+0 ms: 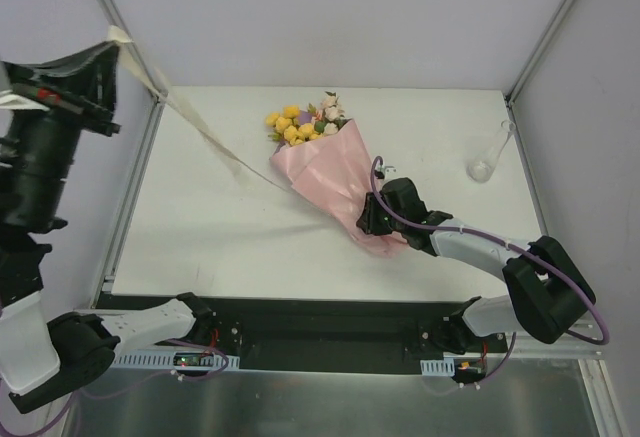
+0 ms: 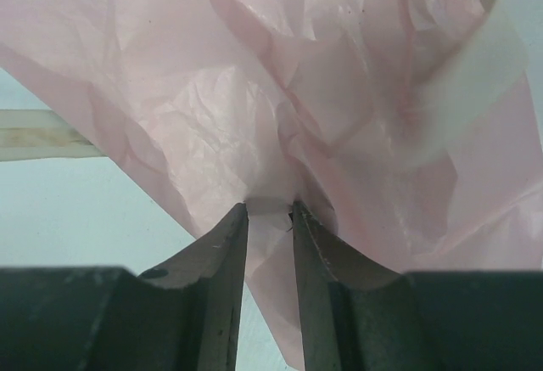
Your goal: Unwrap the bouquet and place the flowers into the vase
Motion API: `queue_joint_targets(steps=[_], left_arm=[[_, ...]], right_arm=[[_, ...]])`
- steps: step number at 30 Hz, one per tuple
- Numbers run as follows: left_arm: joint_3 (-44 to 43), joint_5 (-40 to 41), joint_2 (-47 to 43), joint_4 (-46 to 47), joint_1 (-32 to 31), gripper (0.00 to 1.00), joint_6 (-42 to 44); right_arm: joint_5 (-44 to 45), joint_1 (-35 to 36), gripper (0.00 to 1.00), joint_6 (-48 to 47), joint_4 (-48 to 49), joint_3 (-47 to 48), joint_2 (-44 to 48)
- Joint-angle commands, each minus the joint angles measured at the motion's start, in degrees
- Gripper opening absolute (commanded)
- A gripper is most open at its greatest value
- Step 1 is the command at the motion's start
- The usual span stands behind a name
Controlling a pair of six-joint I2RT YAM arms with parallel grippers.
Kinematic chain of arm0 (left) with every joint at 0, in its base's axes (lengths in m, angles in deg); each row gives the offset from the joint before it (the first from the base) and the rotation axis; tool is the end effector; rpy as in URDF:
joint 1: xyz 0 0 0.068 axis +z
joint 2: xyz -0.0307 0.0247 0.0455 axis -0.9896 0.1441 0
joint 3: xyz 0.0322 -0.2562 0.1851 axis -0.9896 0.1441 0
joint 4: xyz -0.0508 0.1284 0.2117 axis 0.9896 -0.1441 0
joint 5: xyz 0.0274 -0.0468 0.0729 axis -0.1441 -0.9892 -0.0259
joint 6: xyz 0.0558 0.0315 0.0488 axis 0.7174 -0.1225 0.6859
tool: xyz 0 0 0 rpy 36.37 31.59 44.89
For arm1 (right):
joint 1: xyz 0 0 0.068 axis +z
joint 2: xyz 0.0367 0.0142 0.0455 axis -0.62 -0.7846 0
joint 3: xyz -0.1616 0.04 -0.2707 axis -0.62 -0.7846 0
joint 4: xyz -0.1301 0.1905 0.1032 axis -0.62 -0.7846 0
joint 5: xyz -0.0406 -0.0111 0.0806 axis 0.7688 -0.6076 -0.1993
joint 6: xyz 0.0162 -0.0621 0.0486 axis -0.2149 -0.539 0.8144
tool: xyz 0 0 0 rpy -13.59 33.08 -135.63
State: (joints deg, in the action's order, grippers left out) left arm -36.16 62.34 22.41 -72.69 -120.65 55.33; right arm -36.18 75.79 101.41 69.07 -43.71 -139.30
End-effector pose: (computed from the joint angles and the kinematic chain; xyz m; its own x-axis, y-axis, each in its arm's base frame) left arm 0.0471 -0.0139 0.6895 0.4691 -0.2229 -0.8546 0.3718 0.9275 -0.0378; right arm 0.2282 0.1786 0.2198 -0.5789 -0.1895 -0.7931 -0.5288 0.8276 0.1882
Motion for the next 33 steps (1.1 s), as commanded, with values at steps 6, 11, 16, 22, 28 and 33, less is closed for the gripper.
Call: queue_joint_targets(steps=[6, 11, 16, 22, 28, 33], left_arm=[[-8.42, 16.39, -0.95, 5.77, 0.09, 0.00, 16.55], [-7.89, 22.83, -2.71, 13.96, -0.61, 0.00, 23.15], [-1.49, 31.60, -1.66, 18.37, -1.84, 0.00, 31.24], [20.02, 38.83, 3.09, 13.20, -1.58, 0.00, 20.82], [36.11, 9.98, 5.12, -9.66, 13.42, 0.00, -24.77], [51.15, -13.13, 4.06, -10.29, 17.75, 0.00, -40.45]], right_arm=[[-0.15, -0.30, 0.31, -0.32, 0.25, 0.60, 0.85], [-0.42, -0.21, 0.31, -0.41, 0.25, 0.86, 0.23], [-1.56, -0.30, 0.31, 0.03, 0.95, 1.39, -1.17], [-2.88, -0.21, 0.31, 0.82, 1.65, 1.21, -1.35], [-1.83, -0.21, 0.31, 0.38, 1.21, 0.16, 0.67], [-2.61, -0.12, 0.31, 0.29, 1.12, 0.86, -0.03]])
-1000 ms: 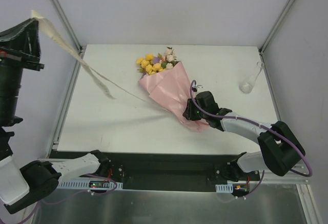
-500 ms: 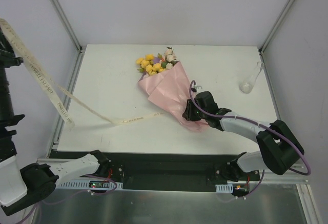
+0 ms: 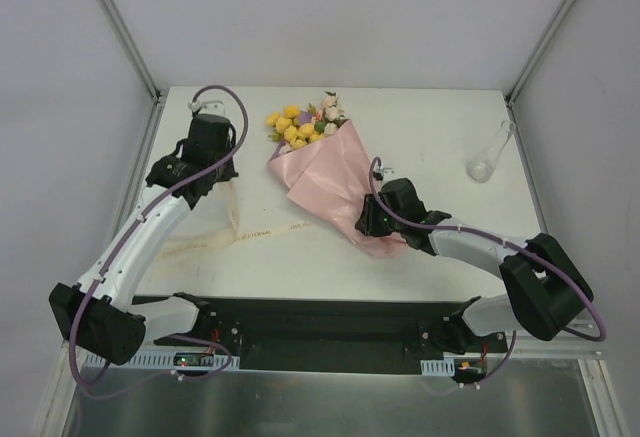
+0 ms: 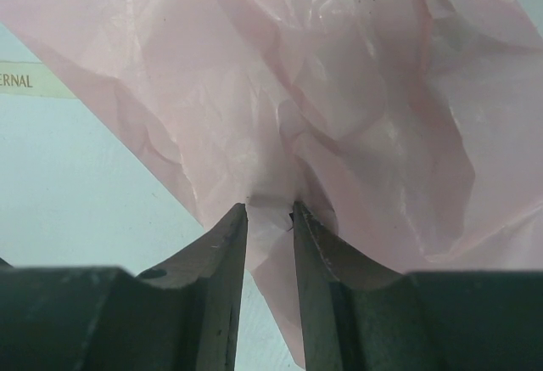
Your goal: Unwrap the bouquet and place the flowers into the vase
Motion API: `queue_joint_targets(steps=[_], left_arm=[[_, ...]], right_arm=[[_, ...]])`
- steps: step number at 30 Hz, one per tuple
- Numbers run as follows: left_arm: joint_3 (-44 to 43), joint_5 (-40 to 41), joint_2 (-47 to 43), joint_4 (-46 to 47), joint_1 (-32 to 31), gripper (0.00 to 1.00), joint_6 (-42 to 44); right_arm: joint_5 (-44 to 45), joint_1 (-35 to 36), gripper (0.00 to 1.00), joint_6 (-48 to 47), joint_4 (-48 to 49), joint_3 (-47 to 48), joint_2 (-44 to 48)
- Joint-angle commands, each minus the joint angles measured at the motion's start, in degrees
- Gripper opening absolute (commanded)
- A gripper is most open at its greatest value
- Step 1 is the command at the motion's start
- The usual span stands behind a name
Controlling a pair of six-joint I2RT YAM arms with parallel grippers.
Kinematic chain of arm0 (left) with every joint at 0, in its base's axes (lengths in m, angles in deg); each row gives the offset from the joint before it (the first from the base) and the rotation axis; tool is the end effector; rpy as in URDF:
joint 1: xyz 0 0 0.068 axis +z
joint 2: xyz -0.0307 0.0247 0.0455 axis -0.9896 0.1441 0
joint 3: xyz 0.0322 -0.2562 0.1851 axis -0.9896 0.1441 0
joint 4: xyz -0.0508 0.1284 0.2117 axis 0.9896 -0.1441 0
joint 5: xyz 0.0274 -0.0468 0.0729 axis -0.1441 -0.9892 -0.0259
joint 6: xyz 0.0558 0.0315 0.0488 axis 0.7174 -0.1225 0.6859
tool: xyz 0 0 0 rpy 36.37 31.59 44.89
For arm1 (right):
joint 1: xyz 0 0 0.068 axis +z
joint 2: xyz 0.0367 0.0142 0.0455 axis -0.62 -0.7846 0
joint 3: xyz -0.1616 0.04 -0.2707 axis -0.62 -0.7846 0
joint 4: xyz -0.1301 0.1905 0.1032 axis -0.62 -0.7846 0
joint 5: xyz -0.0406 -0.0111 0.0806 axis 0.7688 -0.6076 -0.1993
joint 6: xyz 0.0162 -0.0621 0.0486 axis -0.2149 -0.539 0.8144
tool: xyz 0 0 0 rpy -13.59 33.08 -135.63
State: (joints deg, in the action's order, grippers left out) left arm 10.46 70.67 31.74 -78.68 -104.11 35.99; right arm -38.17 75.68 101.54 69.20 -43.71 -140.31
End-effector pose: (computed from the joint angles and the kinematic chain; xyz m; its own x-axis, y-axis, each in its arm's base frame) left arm 0.2480 -0.0715 0.4107 -0.4480 -0.0224 -0.8937 -0.0751 0.9971 0.0126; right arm 0.2286 0.1813 0.2154 -0.5943 -0.1976 -0.7796 -0.5441 0.8126 0.2088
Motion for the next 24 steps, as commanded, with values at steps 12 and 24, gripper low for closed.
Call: queue_joint_targets(steps=[12, 24], left_arm=[[26.60, -36.65, -4.31, 0.79, 1.21, 0.00, -39.31], [25.82, -30.49, 12.56, 8.62, 7.27, 0.00, -44.85]], right_arm=[[-2.30, -0.10, 0.31, 0.86, 2.05, 1.21, -1.40], [-1.77, 0.25, 0.31, 0.69, 1.61, 0.77, 0.27]])
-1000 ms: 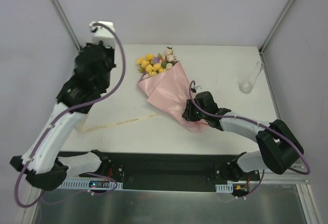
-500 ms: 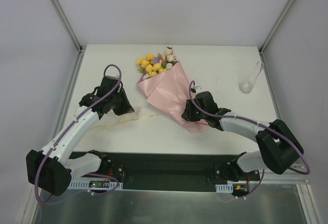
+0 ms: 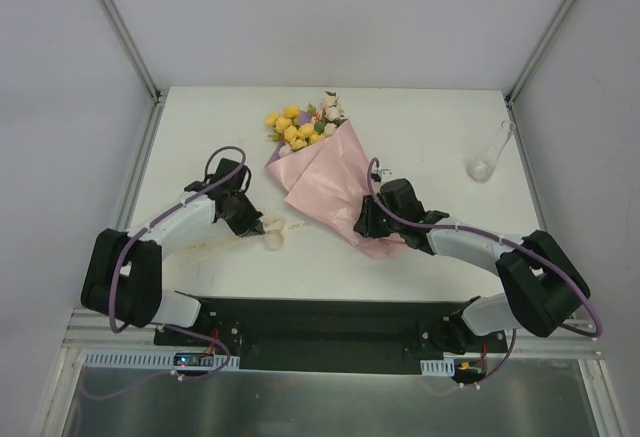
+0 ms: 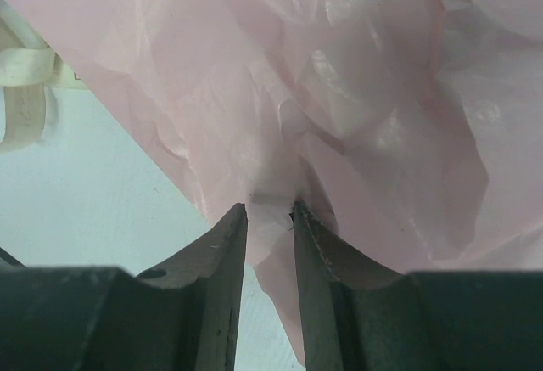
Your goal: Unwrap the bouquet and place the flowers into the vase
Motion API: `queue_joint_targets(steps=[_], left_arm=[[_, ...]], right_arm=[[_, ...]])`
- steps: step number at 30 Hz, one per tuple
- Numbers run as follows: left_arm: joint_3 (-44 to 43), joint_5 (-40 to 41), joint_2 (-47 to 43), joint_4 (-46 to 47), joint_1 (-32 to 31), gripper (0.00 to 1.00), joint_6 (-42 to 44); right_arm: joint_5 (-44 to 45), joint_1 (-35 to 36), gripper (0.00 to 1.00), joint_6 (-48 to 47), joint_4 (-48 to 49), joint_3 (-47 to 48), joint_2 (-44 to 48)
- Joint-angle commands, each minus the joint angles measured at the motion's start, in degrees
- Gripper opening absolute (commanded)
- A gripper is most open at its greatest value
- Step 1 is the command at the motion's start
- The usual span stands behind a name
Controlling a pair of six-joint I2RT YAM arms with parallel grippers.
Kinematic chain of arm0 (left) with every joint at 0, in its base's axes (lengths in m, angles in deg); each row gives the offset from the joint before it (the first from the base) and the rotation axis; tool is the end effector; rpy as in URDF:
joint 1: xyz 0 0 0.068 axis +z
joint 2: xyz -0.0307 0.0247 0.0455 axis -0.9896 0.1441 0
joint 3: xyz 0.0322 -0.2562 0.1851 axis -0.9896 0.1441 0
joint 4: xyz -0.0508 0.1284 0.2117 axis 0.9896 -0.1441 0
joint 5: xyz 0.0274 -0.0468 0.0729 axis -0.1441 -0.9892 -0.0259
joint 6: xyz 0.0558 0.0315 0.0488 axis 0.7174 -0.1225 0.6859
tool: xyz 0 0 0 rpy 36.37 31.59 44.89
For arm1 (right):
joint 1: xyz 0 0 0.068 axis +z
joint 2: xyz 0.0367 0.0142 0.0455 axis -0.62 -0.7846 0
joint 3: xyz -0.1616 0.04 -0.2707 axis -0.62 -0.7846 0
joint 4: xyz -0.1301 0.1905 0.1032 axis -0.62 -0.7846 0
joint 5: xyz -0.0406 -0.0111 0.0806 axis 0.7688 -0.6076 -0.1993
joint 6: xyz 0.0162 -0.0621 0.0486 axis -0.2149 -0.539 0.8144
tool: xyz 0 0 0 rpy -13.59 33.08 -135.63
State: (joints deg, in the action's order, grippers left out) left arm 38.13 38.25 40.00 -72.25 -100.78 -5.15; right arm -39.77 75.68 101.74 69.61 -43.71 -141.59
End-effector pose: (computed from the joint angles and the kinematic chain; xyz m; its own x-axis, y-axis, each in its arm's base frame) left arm 0.2367 -0.0925 0.2193 -0.8005 -0.5618 -0.2087 -0.4121 0.7689 -0.4889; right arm 0.2296 0.1845 0.2102 -0.6089 -0.2051 -0.7663 -0.5552 0.8002 0.2270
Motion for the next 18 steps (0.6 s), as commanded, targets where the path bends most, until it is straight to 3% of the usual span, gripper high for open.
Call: queue_joint_targets(steps=[1, 5, 12, 15, 18], left_arm=[[-1.85, 1.75, 6.22, 2.28, 4.91, 0.00, -4.33], [-0.54, 4.20, 8.78, 2.20, 9.04, 0.00, -5.30], [2.02, 1.83, 8.88, 1.67, 26.69, 0.00, -5.04], [-0.79, 7.18, 7.30, 0.88, 32.42, 0.00, -2.93], [-4.83, 5.97, 7.73, 0.35, 37.52, 0.00, -0.91]], right_arm=[[-0.09, 0.34, 0.31, 0.58, 1.11, 0.77, 1.73], [0.26, 0.69, 0.32, 0.40, 0.84, 0.86, 2.70], [1.23, 2.18, 0.35, -1.53, -2.58, 3.93, 3.40], [3.07, 3.94, 0.41, -4.15, -6.62, 7.61, 3.67], [4.13, 5.00, 0.56, -7.14, -11.71, 10.69, 3.85]])
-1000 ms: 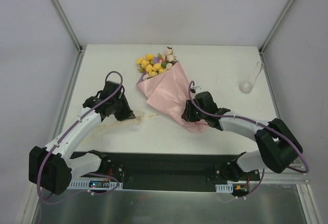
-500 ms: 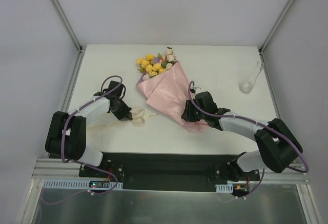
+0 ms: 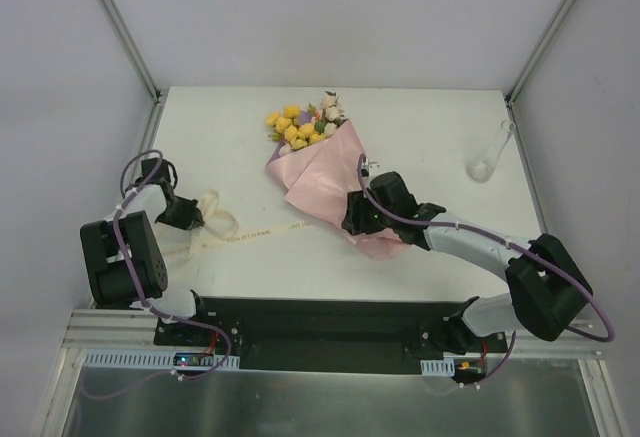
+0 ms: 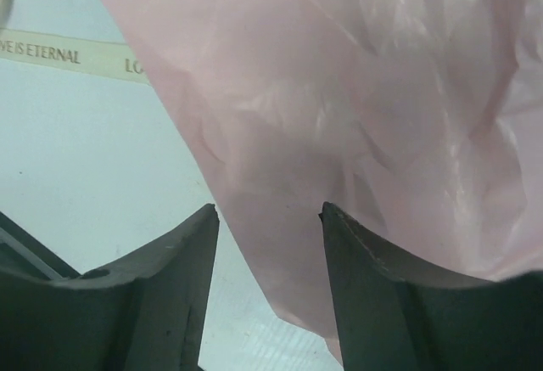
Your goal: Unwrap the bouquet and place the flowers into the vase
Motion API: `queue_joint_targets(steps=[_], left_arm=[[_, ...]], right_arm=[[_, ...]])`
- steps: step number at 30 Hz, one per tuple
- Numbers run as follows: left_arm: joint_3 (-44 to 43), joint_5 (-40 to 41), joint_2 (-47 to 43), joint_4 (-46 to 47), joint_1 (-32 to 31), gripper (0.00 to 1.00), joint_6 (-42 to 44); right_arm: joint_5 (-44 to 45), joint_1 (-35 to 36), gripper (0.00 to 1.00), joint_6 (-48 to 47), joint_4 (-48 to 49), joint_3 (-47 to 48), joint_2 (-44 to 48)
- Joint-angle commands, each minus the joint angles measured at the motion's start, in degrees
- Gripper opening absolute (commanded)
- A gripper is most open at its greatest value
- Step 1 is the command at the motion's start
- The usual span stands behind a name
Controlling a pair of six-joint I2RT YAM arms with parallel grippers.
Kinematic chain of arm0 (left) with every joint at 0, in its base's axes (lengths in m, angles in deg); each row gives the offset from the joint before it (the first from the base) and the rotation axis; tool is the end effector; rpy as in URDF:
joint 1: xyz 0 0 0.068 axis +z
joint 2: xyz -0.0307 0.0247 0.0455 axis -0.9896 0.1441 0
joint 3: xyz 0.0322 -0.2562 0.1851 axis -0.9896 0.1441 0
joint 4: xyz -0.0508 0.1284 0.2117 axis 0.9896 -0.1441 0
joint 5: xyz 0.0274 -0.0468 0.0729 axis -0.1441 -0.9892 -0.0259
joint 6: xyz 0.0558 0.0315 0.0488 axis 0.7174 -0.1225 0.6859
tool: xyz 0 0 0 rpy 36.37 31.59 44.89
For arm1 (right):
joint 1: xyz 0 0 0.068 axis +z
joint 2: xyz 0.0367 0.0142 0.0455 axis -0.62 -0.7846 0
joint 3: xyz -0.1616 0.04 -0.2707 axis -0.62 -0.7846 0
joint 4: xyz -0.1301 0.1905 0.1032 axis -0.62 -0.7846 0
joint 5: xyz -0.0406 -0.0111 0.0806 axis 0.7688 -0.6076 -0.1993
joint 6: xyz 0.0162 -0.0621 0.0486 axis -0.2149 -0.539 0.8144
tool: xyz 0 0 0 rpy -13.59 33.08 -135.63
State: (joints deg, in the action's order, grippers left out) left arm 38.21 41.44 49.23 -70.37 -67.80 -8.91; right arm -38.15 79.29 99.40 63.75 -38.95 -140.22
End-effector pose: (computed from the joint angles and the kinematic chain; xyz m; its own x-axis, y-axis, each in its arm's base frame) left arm 0.2656 0.0593 0.1814 -0.3133 -0.9380 -0.1486 -0.8566 0.3466 -0.3823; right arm 0.2227 0.2005 0.2324 -0.5643 -0.2688 -0.7806 -0.6138 0.7689 0.1789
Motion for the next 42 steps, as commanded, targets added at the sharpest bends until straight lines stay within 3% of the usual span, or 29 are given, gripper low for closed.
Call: queue_joint_targets(steps=[1, 3, 5, 6, 7, 8, 9, 11, 13, 14, 15, 19, 22, 26, 29, 34, 39, 42], left_arm=[[-7.10, 1.64, -1.23, -1.62, 5.24, 0.00, 4.50], [-8.70, -1.70, -1.57, -1.62, 5.34, 0.09, 6.36], [-8.36, -3.64, -2.63, -1.62, 5.42, 0.37, 7.33], [-7.75, -4.77, -4.29, -1.62, 5.16, 0.46, 8.73], [-7.39, -4.96, -5.43, -1.62, 4.90, 0.65, 9.52], [-6.95, -4.87, -6.66, -1.70, 3.77, 0.78, 10.40], [-5.73, -4.44, -9.55, -1.70, 3.06, 0.83, 11.89], [-4.23, -4.26, -12.99, -1.70, 1.21, 0.84, 12.87], [-1.86, -5.92, -17.73, 0.13, -5.01, 0.81, 15.23], [-1.33, -6.19, -18.88, 0.66, -7.91, 0.77, 16.20], [-0.19, -6.71, -20.46, 1.80, -15.33, 0.74, 17.95], [3.06, -17.84, -18.73, 9.88, -27.85, 0.55, 16.92], [4.74, -20.08, -13.20, 18.23, -32.87, 0.43, 14.46], [3.69, -23.68, -2.40, 23.34, -33.25, 0.30, 12.43], [2.37, -22.63, 1.92, 23.70, -32.90, 0.26, 12.17], [4.82, -19.29, 2.90, 23.17, -28.86, 0.16, 8.30], [8.16, -17.10, 1.24, 18.52, -16.23, 0.14, 8.21], [7.91, -15.95, -1.66, 16.23, -12.34, 0.21, 10.57]], right_arm=[[2.51, 1.65, 0.64, -5.51, -7.09, 7.85, 2.56], [2.69, 1.83, 0.69, -7.62, -10.78, 9.71, 2.21], [3.04, 1.92, 0.73, -8.50, -13.32, 11.39, 2.12], [3.04, 1.83, 0.75, -8.68, -13.86, 11.65, 2.20], [2.87, 1.83, 0.76, -9.12, -14.21, 11.74, 2.38], [2.26, 1.92, 0.77, -9.30, -14.83, 11.92, 2.47], [1.82, 1.83, 0.79, -9.21, -15.01, 11.92, 2.73], [1.11, 2.44, 0.80, -11.93, -16.23, 12.70, 2.29], [2.77, 3.32, 0.80, -13.16, -17.81, 13.76, 1.33], [4.00, 3.59, 0.80, -14.04, -19.48, 14.72, 1.15], [5.75, 3.68, 0.81, -14.39, -19.93, 14.99, 1.06], [6.38, 3.68, 0.81, -14.83, -20.99, 14.73, 2.81], [7.08, 3.68, 0.82, -14.22, -21.51, 13.77, 5.01], [8.48, 3.68, 0.83, -13.60, -22.30, 12.53, 7.83], [9.89, 3.68, 0.84, -13.52, -23.09, 12.01, 9.23], [11.22, 3.68, 0.84, -13.61, -23.80, 11.57, 10.38], [9.73, 3.68, 0.85, -14.39, -23.45, 13.23, 7.92], [9.28, 4.55, 0.87, -16.67, -23.53, 14.90, 4.67]])
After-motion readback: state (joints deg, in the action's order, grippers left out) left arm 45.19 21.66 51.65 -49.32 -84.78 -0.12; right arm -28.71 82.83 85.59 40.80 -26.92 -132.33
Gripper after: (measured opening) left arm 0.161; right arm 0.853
